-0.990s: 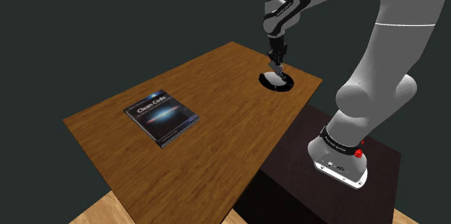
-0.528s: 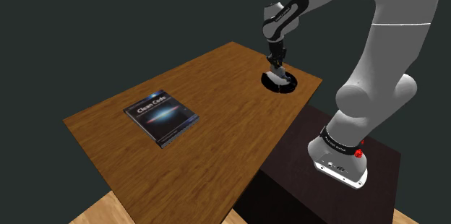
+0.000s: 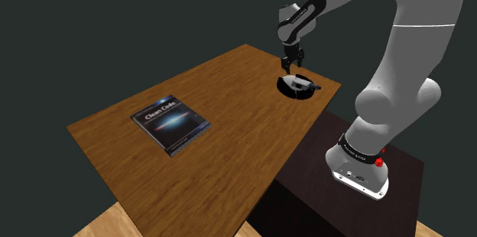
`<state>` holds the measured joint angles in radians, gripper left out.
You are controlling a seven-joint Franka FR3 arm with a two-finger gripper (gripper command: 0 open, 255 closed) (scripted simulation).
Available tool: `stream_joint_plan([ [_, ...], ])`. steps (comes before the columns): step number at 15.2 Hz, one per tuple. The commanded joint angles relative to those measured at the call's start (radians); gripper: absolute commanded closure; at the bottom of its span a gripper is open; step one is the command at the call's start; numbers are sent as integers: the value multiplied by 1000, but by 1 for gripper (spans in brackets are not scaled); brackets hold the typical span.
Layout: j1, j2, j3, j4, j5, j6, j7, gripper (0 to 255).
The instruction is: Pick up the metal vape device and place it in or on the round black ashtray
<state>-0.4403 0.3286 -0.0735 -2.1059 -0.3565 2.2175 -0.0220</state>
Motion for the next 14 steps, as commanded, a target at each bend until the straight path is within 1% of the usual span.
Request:
stream_joint_plan([
  [1, 0, 0, 0, 0, 0, 0, 0, 0],
  [2, 0, 1, 0, 2, 0, 0, -1, 0],
  [6, 17, -57, 16, 57, 25, -116, -15, 0],
  [14, 17, -57, 16, 57, 25, -116, -15, 0],
])
